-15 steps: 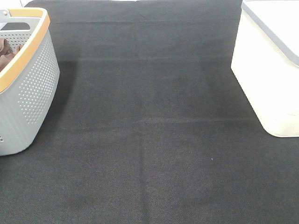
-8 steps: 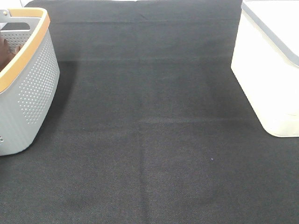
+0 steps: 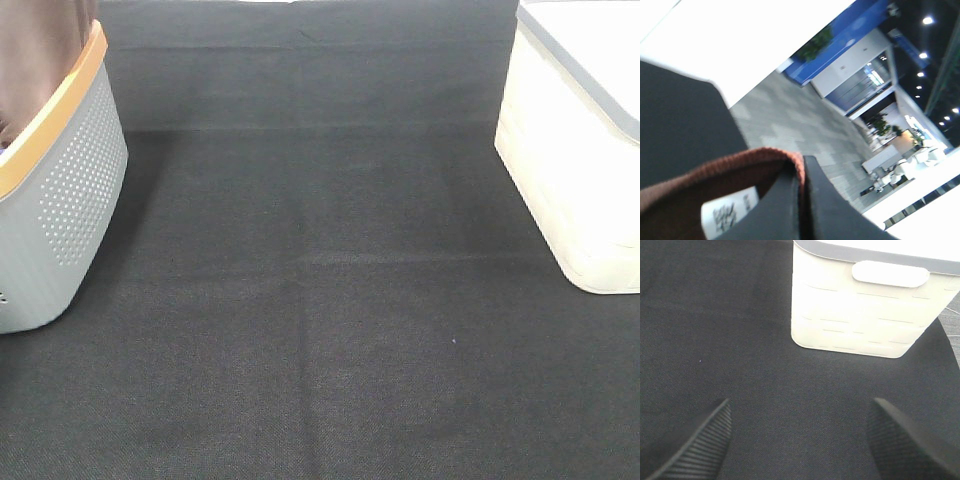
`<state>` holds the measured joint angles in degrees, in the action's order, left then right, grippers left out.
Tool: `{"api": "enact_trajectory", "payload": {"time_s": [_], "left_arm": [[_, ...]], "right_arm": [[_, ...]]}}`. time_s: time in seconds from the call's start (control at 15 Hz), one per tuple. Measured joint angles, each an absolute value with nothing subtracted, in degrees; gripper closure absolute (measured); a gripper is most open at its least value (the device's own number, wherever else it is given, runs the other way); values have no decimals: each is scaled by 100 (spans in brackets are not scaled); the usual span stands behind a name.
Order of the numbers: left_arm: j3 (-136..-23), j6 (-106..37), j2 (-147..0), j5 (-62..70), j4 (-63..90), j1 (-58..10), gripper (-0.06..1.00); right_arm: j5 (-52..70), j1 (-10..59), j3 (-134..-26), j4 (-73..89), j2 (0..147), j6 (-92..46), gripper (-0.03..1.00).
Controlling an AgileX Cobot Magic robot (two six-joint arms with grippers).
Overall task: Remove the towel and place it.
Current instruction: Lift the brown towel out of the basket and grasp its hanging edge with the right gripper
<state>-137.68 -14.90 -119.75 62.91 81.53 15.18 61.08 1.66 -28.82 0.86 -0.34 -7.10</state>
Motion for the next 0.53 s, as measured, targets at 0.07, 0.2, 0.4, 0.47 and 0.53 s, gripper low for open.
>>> {"api": "enact_trajectory", "payload": {"time_s": [0.07,0.2,0.4,0.47,0.53], "left_arm": [[-13911,-1495,-11975,6159,8170,1324,94],[-14141,-1558,-11975,5930,8170,911,94],[-14261,-1856,-11975,5546,8170,298,94],[-14261,-2045,-11975,5449,8170,120,94],[-14261,-2223,-11975,5369,8170,-52,94]], "right_arm": [[6102,166,-2882,86,-34,-710,27],[6062,166,-2893,183,-34,-699,29],[5672,166,-2962,768,378,-653,32],[5483,166,-2962,997,630,-653,32],[5277,166,-2962,1249,951,-653,32]]}}
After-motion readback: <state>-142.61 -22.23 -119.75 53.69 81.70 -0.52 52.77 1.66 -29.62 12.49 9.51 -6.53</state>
